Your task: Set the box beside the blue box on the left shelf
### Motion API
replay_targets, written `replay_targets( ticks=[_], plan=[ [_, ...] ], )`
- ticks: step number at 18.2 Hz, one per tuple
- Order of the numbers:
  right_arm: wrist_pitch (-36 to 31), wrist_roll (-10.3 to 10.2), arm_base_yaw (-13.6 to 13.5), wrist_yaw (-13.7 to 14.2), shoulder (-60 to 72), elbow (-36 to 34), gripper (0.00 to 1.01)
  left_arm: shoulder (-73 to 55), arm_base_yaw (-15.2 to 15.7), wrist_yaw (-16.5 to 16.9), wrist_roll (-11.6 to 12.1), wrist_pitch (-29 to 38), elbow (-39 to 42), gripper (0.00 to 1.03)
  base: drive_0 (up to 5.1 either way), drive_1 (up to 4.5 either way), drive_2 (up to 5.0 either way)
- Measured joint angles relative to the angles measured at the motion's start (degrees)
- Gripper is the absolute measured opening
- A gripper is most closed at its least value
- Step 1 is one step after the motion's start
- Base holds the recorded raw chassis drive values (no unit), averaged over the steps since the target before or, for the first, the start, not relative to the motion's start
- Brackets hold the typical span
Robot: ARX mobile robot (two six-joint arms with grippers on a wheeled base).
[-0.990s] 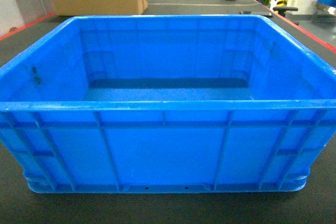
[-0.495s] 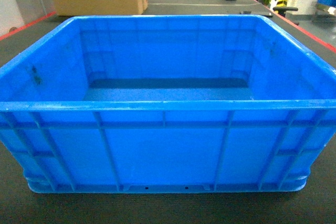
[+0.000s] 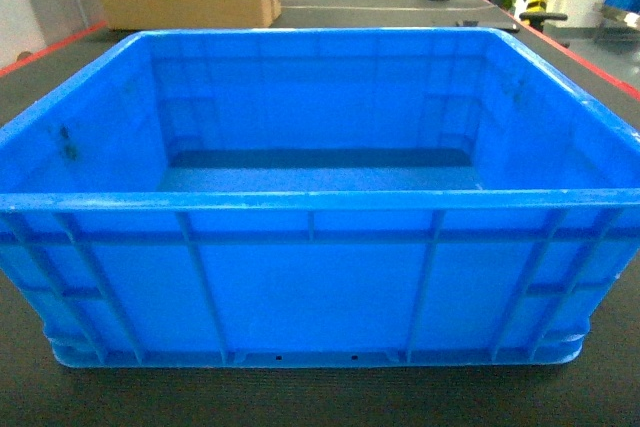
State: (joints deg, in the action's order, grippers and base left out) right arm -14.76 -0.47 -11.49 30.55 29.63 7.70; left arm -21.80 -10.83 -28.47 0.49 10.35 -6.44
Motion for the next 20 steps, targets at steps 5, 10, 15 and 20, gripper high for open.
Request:
replay_targets(
  ticks=[5,10,15,20],
  plan=[
    [5.7,-5.2,3.3,-15.6,30.4,20.9,0.98,-31.6,1.2,7.6,-7.8,4.4,-17.0,0.98,0.0,0.0,0.0],
    [10.7,-9.1,2.7,-23.7,43.7,37.3,0.98,-46.7,1.5,12.2,-10.8,0.8,-30.9,0.98,0.0,0.0,0.0],
    [19.3,-13.5,1.7,-27.6,56.5,46.4,0.98,-59.6,1.6,15.0,-14.2,-8.0,-41.1,0.98,0.0,0.0,0.0],
    [23.7,-15.0,1.7,-29.3,58.4,48.4,0.98,-62.4,0.6,17.1,-15.2,-15.4,-44.1,0.98,0.0,0.0,0.0]
  ],
)
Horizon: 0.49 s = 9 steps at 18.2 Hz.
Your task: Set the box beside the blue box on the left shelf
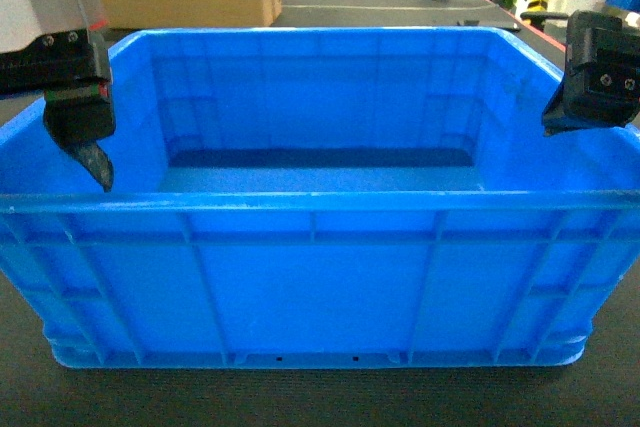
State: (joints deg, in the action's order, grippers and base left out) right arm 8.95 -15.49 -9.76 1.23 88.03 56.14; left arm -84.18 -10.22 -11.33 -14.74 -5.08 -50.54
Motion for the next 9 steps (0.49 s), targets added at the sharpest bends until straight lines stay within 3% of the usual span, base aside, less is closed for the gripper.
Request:
replay_targets(
  ticks=[6,9],
  plan=[
    [3.1,0.0,0.0,0.3,0.2,0.2,0.98,-1.0,-0.2,1.1,0.1,-1.2,-0.4,0.98,0.0,0.0,0.0],
    [3.5,0.1,0.0,1.7,1.6,0.2,0.98,-1.5,-0.1,1.0,0.2,-1.9,-0.4,0.98,0.0,0.0,0.0]
  ],
)
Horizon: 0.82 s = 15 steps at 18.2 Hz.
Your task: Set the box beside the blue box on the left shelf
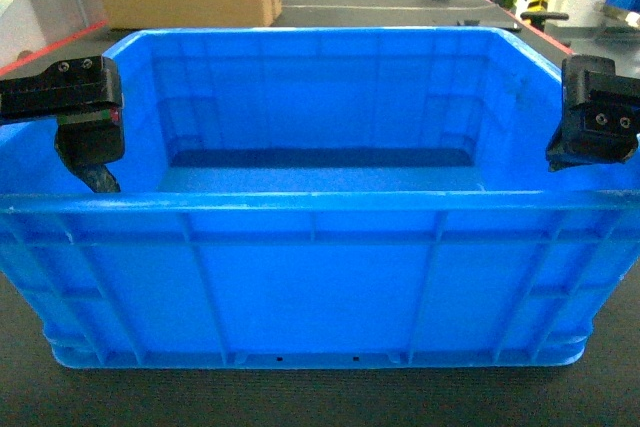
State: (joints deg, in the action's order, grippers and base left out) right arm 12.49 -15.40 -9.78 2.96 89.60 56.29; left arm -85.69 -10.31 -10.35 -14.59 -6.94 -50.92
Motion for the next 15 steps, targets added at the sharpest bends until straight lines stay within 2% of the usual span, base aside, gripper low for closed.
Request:
replay_targets(
  ticks=[3,4,5,8,12,13,15],
  plan=[
    [-0.2,0.0,-0.1,0.9,0.2,0.0,0.98,-0.1,0.0,-1.4,0.2,0.2,0.0,0.98,0.0,0.0,0.0],
    [-0.2,0.0,-0.4,2.3,0.3,0.0,0.96,-0.1,0.1,-1.7,0.6,0.2,0.0,0.97,0.0,0.0,0.0],
    [0.3,0.0,-0.7,2.6,0.3,0.0,0.82,-0.1,0.1,-1.7,1.7,0.2,0.0,0.84,0.0,0.0,0.0],
    [0.4,0.3,-0.7,2.8,0.3,0.0,0.55,-0.1,0.1,-1.7,3.0,0.2,0.0,0.57,0.0,0.0,0.0],
    [0.3,0.4,-0.7,2.6,0.3,0.0,0.18,-0.1,0.7,-3.0,3.7,-0.5,0.0,0.21,0.0,0.0,0.0],
    [0.1,1.1,-0.8,3.0,0.3,0.0,0.11,-0.1,0.8,-2.4,4.2,-0.4,0.0,0.14,0.0,0.0,0.0],
    [-0.1,1.6,-0.7,2.4,0.3,0.0,0.1,0.0,1.0,-1.4,4.6,-0.1,0.0,0.12,0.0,0.0,0.0]
  ],
)
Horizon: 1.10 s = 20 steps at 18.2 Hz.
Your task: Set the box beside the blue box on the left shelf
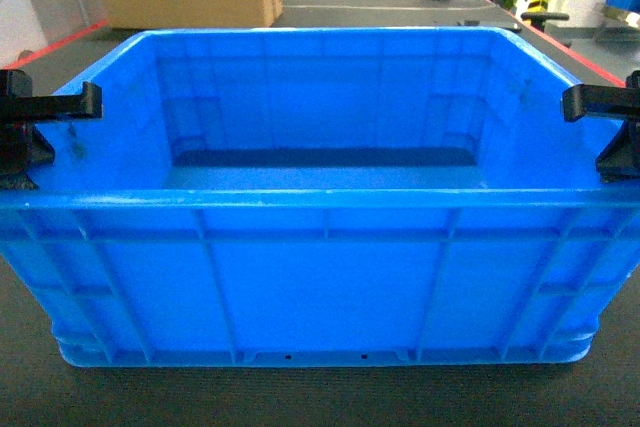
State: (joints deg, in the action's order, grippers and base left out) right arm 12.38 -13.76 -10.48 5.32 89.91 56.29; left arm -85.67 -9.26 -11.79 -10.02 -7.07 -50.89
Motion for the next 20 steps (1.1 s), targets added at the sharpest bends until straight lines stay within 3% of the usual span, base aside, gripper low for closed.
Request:
replay_targets(
  ticks=[2,11,16,20],
  plan=[
    [-1.5,0.1,-0.3,-0.2,-0.3,-0.5,0.1,0.5,0.0,-0.6,0.4,1.4,0.7,0.12,0.0,0.0,0.0],
    [-3.3,2.3,-3.3,5.0,-10.3,-1.9,0.1,11.8,-1.3,-4.0,2.3,5.4,4.6,0.11,0.0,0.0,0.0],
    [-4.6,3.1,-6.6,10.7,-21.4,-6.4,0.1,21.3,-5.6,-9.9,6.0,7.2,6.6,0.11,0.0,0.0,0.0],
    [-5.4,2.8,-9.0,14.9,-27.7,-10.2,0.1,25.4,-7.4,-12.0,7.7,7.5,7.8,0.12,0.0,0.0,0.0]
  ],
)
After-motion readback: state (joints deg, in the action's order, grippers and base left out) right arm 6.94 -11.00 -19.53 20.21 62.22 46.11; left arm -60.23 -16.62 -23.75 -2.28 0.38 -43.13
